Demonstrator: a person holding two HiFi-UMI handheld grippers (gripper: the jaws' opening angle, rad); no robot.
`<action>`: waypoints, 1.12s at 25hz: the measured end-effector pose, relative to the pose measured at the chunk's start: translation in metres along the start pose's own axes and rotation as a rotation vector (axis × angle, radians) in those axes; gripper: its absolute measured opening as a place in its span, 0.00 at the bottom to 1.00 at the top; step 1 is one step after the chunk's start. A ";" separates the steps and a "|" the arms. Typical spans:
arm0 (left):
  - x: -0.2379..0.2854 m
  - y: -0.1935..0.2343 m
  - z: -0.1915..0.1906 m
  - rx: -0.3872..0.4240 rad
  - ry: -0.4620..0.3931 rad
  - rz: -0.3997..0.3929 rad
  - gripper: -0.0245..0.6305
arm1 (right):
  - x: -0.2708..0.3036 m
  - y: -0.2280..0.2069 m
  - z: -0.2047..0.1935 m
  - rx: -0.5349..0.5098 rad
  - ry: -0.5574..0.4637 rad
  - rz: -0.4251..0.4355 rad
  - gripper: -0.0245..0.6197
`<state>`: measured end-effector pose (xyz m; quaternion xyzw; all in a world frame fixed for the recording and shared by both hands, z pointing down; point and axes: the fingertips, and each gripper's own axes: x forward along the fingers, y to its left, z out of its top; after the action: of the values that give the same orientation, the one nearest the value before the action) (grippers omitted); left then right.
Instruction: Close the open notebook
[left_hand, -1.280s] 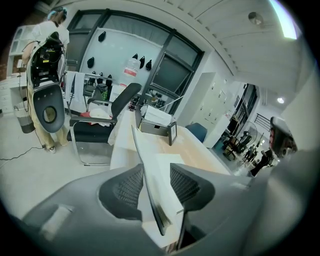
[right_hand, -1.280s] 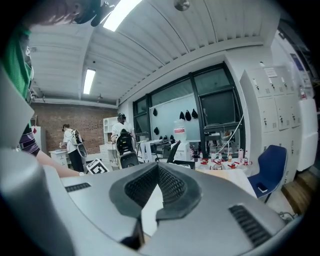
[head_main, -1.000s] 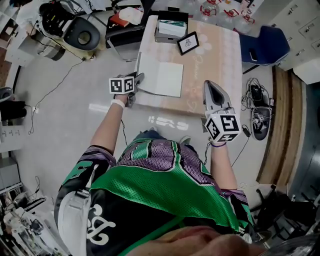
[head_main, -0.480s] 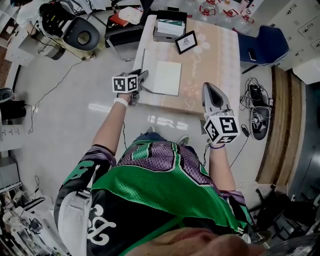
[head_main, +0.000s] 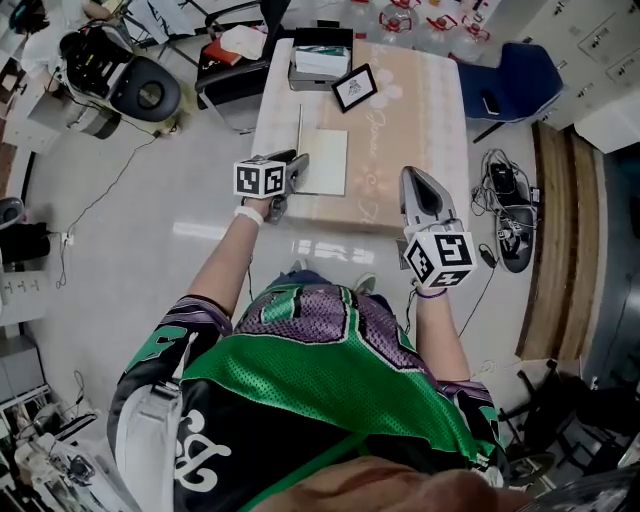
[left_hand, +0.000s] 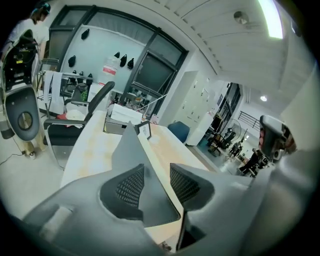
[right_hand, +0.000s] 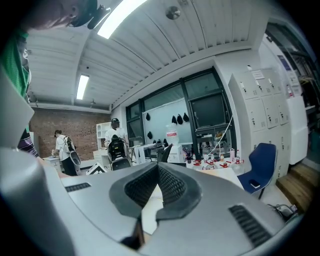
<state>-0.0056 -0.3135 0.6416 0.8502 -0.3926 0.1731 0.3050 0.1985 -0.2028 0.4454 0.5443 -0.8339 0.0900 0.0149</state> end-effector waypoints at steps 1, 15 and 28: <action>0.003 -0.006 -0.001 -0.005 0.003 -0.015 0.29 | -0.001 -0.002 0.000 0.000 0.000 -0.004 0.04; 0.028 -0.061 -0.014 0.023 0.035 -0.129 0.29 | -0.007 -0.017 -0.004 0.018 -0.003 -0.029 0.04; -0.052 -0.078 0.028 0.073 -0.132 -0.134 0.29 | -0.006 -0.006 0.035 0.002 -0.052 -0.006 0.04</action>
<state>0.0236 -0.2636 0.5628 0.8947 -0.3477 0.1102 0.2580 0.2091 -0.2061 0.4114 0.5490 -0.8322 0.0766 -0.0071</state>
